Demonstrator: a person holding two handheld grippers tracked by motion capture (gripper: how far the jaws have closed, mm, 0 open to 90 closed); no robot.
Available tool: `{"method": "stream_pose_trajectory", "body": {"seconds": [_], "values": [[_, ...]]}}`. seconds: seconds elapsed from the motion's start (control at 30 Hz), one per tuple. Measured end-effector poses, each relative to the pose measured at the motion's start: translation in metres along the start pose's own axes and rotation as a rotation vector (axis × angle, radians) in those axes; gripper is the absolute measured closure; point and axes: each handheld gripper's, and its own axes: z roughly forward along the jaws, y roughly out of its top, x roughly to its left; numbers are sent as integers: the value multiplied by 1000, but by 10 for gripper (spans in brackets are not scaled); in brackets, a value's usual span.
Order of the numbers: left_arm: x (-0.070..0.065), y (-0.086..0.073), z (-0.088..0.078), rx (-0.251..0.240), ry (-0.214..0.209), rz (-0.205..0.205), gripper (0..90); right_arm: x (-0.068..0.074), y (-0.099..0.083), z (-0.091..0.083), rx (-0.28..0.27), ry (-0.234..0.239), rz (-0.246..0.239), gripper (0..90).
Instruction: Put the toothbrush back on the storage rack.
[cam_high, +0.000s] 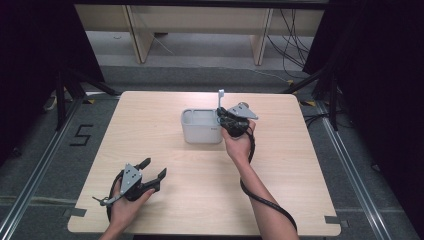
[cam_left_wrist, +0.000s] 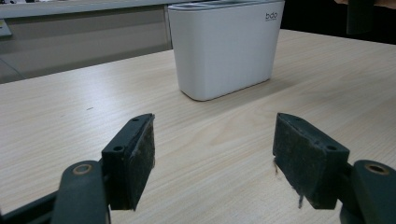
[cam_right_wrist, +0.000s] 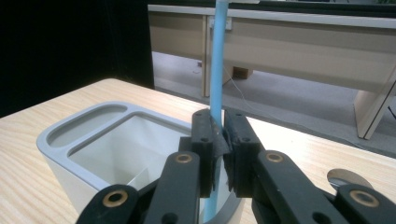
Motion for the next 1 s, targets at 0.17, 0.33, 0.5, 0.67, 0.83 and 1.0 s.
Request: {"method": "stream_pose_trajectory", "body": {"seconds": [0.17,0.33,0.5,0.67,0.83,1.0], "values": [[0,0,0,0,1,-2,293,0,0,0,2,0,-9,834],[0,0,0,1,0,0,293,1,-3,1,6,1,-12,833],[0,0,0,0,0,-2,293,2,-5,1,10,6,-6,832],[0,0,0,-2,0,-2,292,1,-8,1,19,2,-2,832],[0,0,0,-1,0,-3,292,1,-9,1,24,2,-3,831],[0,0,-2,16,6,-5,291,1,-9,2,23,3,-10,830]]}}
